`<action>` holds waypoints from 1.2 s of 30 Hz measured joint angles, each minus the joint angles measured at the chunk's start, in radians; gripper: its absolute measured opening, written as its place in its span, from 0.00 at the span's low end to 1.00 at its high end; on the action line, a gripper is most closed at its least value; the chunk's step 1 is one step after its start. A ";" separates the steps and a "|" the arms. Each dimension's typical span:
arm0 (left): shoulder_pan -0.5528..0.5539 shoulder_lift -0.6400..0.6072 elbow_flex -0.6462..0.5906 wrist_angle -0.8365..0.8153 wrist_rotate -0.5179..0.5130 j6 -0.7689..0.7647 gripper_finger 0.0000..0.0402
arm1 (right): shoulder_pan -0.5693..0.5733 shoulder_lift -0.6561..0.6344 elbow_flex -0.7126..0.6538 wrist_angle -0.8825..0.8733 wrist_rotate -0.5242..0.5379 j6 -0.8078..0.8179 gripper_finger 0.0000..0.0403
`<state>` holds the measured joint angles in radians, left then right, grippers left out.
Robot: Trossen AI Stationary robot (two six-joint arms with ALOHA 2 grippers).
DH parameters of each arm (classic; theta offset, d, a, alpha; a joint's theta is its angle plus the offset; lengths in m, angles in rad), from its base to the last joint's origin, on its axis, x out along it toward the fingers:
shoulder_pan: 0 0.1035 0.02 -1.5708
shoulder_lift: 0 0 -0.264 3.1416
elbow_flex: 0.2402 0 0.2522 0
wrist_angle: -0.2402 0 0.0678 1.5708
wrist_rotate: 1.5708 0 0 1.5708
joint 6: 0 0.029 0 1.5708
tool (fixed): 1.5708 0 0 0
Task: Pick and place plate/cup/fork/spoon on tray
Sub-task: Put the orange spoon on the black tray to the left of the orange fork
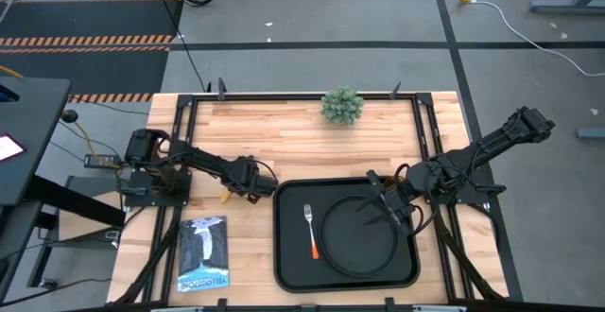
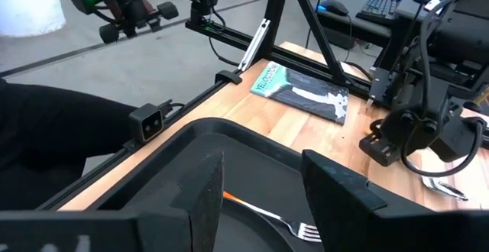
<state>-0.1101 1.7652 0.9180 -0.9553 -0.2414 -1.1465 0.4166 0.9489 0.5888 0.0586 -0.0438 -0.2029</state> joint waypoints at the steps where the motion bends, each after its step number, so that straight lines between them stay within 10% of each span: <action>1: -0.001 -0.006 -0.001 0.001 -0.002 0.001 0.25 | -0.001 0.000 0.000 0.000 0.000 0.001 0.45; 15: 0.014 -0.149 0.015 -0.039 -0.050 -0.124 0.51 | -0.001 0.000 0.000 -0.002 0.000 0.016 0.45; 36: 0.198 -0.153 -0.121 0.191 0.099 0.072 0.44 | -0.001 0.000 0.000 -0.007 0.000 0.024 0.45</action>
<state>0.0875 1.6127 0.7971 -0.7647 -0.1427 -1.0747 0.4156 0.9493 0.5888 0.0513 -0.0433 -0.1787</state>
